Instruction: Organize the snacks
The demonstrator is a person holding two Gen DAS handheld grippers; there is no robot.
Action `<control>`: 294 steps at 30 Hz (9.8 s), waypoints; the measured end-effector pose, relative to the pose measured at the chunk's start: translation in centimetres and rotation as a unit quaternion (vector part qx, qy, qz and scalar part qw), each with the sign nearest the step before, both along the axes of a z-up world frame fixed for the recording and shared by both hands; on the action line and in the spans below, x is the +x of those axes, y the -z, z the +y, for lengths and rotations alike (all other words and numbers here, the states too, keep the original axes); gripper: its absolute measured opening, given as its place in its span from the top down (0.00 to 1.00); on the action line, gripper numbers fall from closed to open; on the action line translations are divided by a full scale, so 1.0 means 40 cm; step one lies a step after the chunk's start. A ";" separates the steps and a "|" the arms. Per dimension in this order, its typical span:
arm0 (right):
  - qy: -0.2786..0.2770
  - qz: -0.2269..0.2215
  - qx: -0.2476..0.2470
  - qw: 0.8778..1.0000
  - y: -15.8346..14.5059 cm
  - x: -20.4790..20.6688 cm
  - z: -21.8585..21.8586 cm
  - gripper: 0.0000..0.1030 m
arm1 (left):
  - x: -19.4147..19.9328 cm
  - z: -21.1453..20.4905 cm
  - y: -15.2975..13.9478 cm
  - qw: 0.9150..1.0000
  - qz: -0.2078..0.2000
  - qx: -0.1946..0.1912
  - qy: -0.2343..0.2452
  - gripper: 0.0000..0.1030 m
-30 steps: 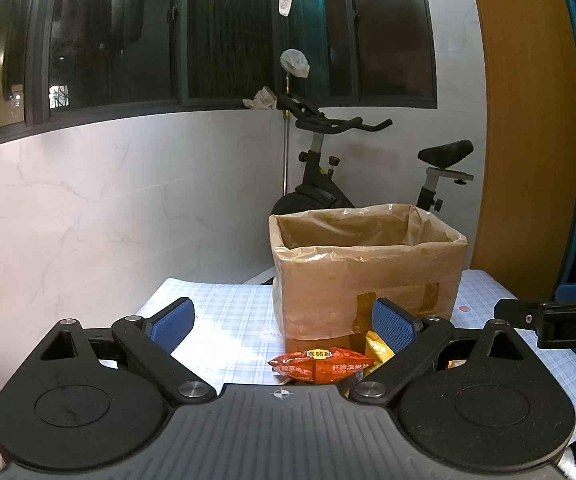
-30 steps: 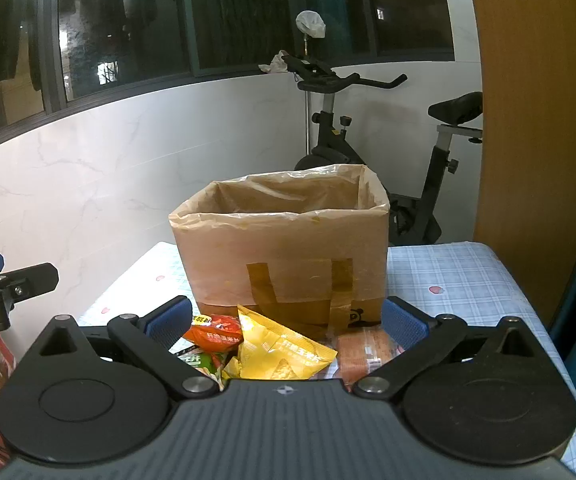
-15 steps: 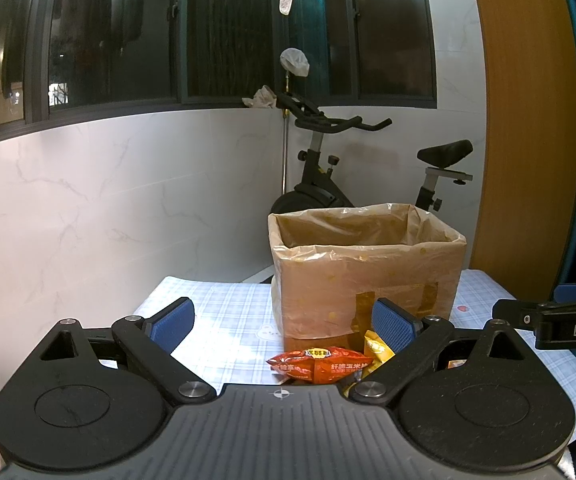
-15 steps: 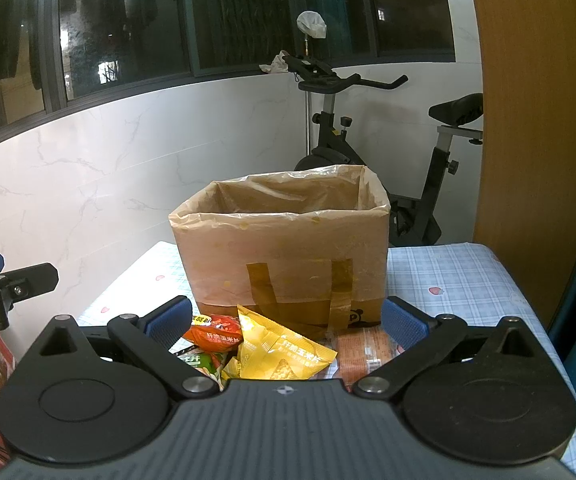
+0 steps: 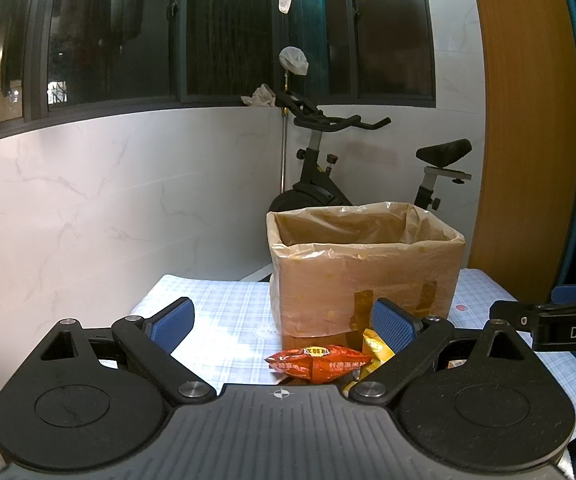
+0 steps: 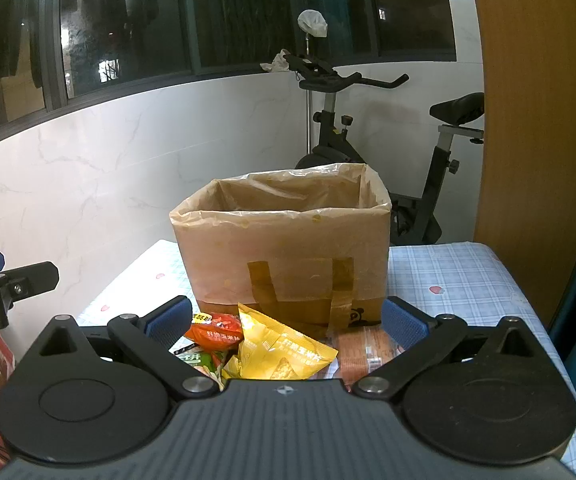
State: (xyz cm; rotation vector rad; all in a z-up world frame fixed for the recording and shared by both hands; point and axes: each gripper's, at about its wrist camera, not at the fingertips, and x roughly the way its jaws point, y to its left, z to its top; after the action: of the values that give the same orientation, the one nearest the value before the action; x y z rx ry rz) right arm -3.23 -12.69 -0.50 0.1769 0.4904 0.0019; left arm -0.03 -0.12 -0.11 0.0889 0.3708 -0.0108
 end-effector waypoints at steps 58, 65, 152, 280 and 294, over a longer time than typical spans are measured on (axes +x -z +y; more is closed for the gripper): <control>0.021 0.003 0.029 0.999 0.200 0.066 -0.025 0.00 | 0.100 0.112 0.201 0.996 0.070 -0.054 -0.022 0.06; 0.019 0.026 0.015 0.999 0.264 0.098 -0.018 0.00 | 0.178 0.137 0.291 0.985 0.137 -0.106 -0.016 0.06; -0.027 0.172 0.023 0.985 0.508 0.230 -0.239 0.24 | 0.192 0.255 0.416 0.942 0.088 -0.324 0.014 0.27; -0.155 -0.077 0.036 0.984 0.135 0.196 -0.231 0.70 | 0.172 0.225 0.165 0.956 -0.053 -0.274 0.086 0.27; -0.137 -0.114 0.153 0.972 0.001 0.475 -0.289 0.70 | 0.422 0.077 0.033 0.961 -0.068 -0.229 0.142 0.27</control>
State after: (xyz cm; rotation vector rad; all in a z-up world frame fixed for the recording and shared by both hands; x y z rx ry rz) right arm 15.75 -24.25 -0.54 0.4047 0.2795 0.3660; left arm 16.84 2.95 -1.42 -0.3161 0.2077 -0.3714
